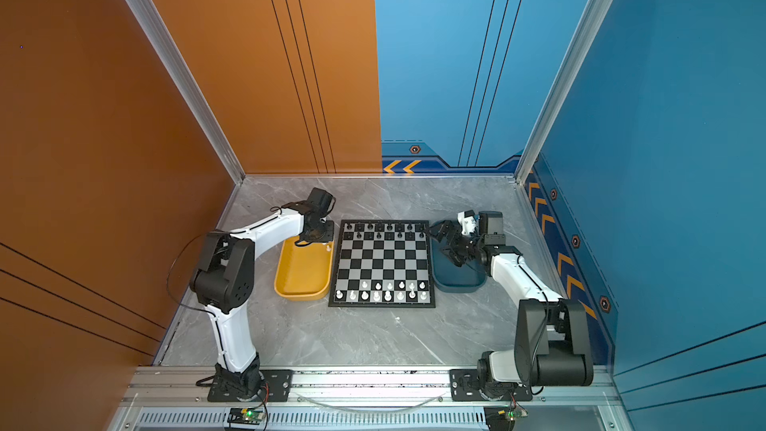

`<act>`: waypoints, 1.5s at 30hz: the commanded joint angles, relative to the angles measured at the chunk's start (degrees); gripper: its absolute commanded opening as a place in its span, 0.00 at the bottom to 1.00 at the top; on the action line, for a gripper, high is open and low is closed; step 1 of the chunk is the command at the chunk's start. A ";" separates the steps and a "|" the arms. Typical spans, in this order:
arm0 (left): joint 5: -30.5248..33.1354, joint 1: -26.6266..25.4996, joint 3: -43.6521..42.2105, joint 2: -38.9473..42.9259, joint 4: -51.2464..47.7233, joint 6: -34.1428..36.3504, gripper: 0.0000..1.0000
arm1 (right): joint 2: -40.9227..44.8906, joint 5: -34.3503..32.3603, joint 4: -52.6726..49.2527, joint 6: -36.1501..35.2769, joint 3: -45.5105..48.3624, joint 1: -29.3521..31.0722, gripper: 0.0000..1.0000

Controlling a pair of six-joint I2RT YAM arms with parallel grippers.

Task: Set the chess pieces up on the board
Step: 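Lower the open left gripper toward the last white pawns in the tray, then close the left gripper on one white pawn and lift it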

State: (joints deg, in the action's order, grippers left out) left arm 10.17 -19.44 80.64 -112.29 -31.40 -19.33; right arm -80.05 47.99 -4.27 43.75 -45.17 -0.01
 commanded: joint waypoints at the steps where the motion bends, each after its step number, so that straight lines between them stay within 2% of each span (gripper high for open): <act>1: -0.44 0.55 -0.24 -1.31 -0.25 -0.09 0.26 | 0.23 -0.15 -0.20 0.23 -0.76 -0.25 1.00; 17: -0.44 0.77 0.04 -2.58 -0.31 -0.09 0.16 | -0.02 -0.06 -0.20 0.24 -0.82 -0.27 1.00; 32: -1.39 0.81 0.26 -3.02 -0.33 -0.09 0.14 | -0.02 -0.05 -0.21 0.26 -0.71 -0.25 1.00; 36: -1.52 0.76 0.05 -2.63 -0.33 -0.09 0.09 | -0.02 -0.01 -0.21 0.22 -0.68 -0.25 1.00; 39: -1.91 0.64 -0.22 -1.57 -0.45 0.25 0.01 | -0.04 -0.08 -0.15 0.27 -0.63 -0.25 1.00; 45: -1.66 -0.35 -0.66 2.81 -2.55 1.35 0.00 | 0.07 0.06 -0.25 0.28 -0.54 -0.29 1.00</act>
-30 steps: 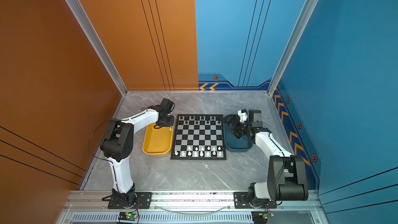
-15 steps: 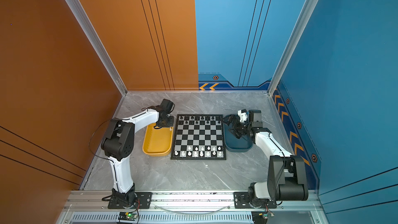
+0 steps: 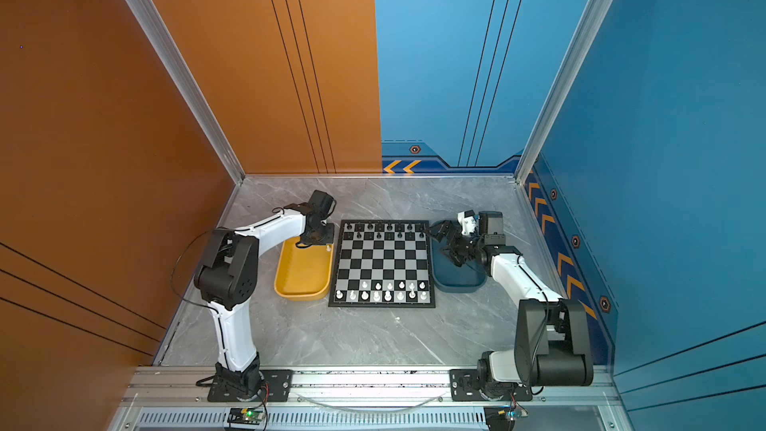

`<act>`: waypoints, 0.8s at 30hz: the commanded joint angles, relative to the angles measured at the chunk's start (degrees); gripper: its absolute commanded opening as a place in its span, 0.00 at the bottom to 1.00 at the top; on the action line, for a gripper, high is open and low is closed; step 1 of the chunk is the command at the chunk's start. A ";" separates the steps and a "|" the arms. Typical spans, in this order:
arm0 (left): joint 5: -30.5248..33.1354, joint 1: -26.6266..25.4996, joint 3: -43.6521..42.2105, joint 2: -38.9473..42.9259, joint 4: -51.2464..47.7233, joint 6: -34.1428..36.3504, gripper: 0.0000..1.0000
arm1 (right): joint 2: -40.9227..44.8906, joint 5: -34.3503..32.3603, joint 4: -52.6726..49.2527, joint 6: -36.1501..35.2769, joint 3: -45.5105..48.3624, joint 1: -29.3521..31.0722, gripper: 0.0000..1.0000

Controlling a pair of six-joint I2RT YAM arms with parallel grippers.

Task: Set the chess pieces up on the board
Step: 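Close the left gripper on one white pawn and lift it, then carry the white pawn with the left gripper over the board's near row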

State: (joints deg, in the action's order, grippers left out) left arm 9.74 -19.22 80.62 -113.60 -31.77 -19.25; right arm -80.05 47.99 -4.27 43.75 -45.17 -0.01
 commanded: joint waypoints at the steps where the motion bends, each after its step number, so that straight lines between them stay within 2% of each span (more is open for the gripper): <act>1: -1.14 -0.93 -0.81 5.23 -2.55 1.52 0.00 | 0.15 0.07 -0.30 0.20 -0.51 -0.28 1.00; 12: -0.99 -5.37 -2.04 16.38 -7.53 3.84 0.00 | 1.43 -0.34 -0.38 0.47 -0.04 0.01 1.00; 24: -1.28 -14.85 -3.51 20.91 -11.55 5.19 0.00 | 2.18 -0.52 -0.52 0.48 0.33 0.01 1.00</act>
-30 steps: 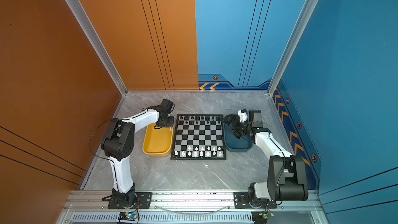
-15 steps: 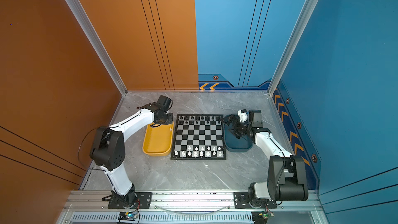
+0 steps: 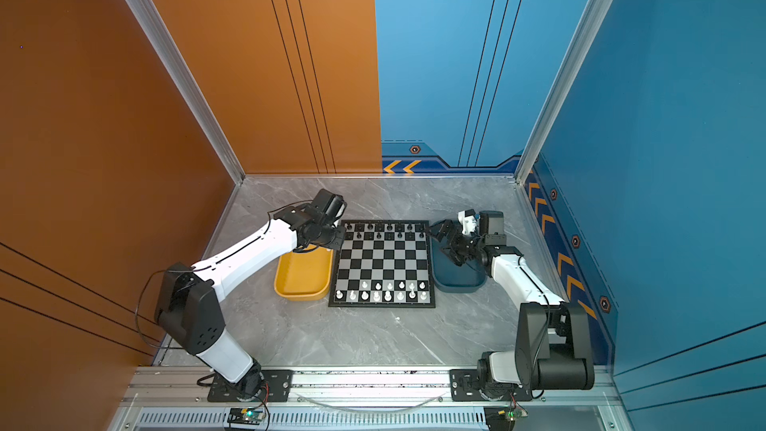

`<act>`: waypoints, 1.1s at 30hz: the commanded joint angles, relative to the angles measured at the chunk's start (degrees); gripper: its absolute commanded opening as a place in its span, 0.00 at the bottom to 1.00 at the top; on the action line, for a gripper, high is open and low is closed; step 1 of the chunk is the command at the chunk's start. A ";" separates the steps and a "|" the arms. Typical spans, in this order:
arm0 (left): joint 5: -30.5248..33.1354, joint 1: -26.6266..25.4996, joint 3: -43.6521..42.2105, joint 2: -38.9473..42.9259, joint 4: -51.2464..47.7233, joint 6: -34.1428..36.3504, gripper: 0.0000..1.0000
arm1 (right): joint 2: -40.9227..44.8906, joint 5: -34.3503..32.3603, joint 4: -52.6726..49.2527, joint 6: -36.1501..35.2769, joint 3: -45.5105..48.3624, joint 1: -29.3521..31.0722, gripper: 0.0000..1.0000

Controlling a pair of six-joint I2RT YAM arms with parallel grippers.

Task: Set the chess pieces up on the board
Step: 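Carry the white pawn with the left gripper over the board's near row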

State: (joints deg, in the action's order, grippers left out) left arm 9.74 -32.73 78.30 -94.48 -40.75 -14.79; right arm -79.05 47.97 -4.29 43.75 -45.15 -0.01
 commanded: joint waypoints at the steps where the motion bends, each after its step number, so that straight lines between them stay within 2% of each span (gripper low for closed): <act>1: -1.67 -2.06 -1.50 1.89 -2.58 0.72 0.00 | 1.17 -0.50 -0.51 0.47 0.32 0.01 1.00; 15: -4.94 -9.84 -2.97 -1.36 -3.54 -0.66 0.00 | 1.35 -0.46 -0.26 0.69 0.32 0.36 1.00; 33: -5.92 -12.97 -6.16 -5.31 -3.81 -4.27 0.00 | 1.04 -0.50 0.64 1.02 0.65 1.07 1.00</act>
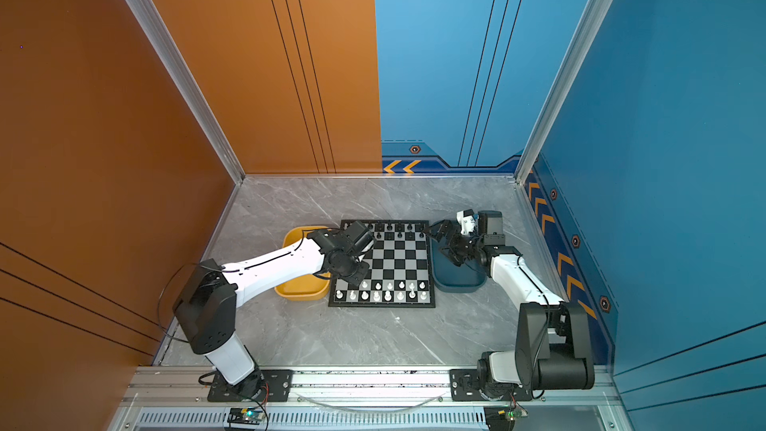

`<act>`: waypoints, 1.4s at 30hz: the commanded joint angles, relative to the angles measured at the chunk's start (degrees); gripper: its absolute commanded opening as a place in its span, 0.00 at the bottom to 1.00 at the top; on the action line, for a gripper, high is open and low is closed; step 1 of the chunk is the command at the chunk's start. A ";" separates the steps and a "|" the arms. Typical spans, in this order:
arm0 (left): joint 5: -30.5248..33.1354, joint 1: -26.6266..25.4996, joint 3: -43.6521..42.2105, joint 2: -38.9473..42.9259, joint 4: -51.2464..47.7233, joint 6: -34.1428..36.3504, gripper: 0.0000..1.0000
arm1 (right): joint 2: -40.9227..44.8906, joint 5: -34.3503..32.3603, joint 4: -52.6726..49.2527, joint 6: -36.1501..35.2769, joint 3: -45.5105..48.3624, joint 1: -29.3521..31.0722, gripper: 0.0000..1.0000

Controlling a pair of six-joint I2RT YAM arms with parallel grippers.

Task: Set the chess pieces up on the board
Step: 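Lower the pawn onto the next near-row square and open the left gripper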

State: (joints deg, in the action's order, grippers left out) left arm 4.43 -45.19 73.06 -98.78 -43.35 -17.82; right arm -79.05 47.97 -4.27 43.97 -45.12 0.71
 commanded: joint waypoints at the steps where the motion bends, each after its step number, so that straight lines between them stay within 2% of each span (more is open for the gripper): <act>1: -0.36 -0.51 -1.07 -1.27 -1.18 -1.41 0.00 | 1.00 -0.57 0.72 0.82 0.67 0.34 1.00; 37: 0.67 -0.47 -1.23 -5.37 -1.03 -3.34 0.00 | 0.31 -0.91 1.21 1.10 0.74 0.96 1.00; 42: 0.67 -0.52 -1.31 -5.28 -1.03 -3.27 0.06 | 0.30 -0.93 1.22 1.11 0.74 0.96 1.00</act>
State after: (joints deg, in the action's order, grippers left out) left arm 4.45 -45.19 72.03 -102.94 -43.33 -20.64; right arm -79.05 47.79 -4.25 44.86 -45.04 1.21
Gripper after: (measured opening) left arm 0.094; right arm 0.997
